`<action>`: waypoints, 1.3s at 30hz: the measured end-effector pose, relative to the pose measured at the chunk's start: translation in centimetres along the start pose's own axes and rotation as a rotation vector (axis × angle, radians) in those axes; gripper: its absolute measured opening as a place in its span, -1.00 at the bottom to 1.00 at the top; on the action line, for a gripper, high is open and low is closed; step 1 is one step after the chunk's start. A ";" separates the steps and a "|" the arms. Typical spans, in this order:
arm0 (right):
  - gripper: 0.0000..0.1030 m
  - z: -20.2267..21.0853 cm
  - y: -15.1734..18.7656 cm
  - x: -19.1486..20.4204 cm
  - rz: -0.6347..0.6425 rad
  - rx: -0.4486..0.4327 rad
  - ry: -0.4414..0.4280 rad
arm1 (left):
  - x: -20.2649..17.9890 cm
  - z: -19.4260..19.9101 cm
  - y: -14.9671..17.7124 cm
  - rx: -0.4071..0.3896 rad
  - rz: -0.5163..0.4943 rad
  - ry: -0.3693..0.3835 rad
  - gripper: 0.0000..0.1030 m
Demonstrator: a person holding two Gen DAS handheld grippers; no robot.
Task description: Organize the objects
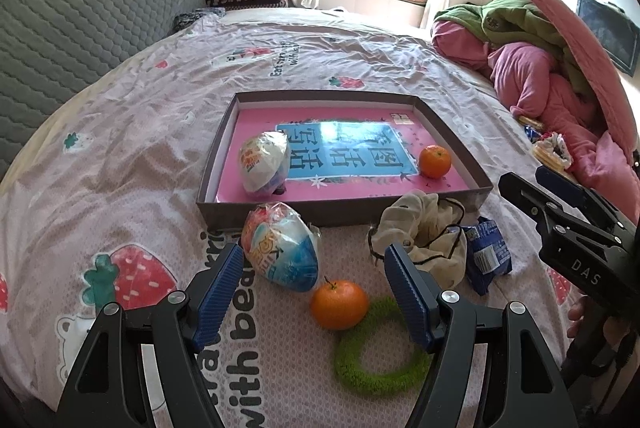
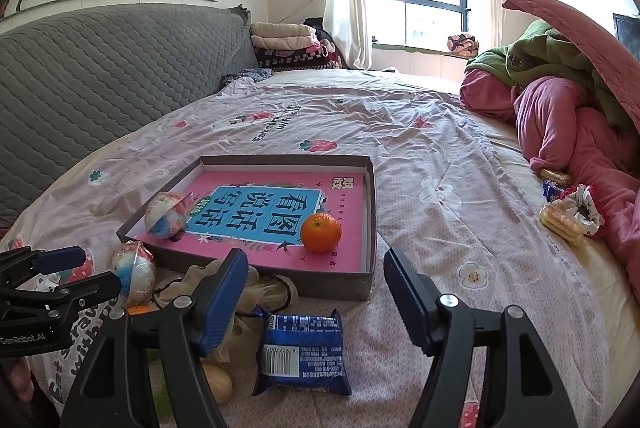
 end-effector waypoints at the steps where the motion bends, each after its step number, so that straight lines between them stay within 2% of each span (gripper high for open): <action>1: 0.39 0.1 0.0 0.1 0.002 -0.002 -0.002 | 0.1 0.0 0.1 0.003 0.001 0.001 0.45; 15: 0.39 0.9 0.4 0.1 -0.005 -0.011 0.002 | 0.3 0.6 1.1 0.022 0.000 -0.002 0.45; 39: 0.40 1.4 2.1 0.4 -0.015 0.028 -0.012 | 0.6 0.5 3.0 0.078 -0.024 0.000 0.45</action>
Point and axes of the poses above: each gripper's, at about its wrist camera, not at the fingertips, and z roughly against the way its jaws point, x to its left, y to its underside, the point moved 6 cm from there along -z, roughly the way its jaws point, and after that the axes turned 14 degrees about z, right-handed, at the moved point
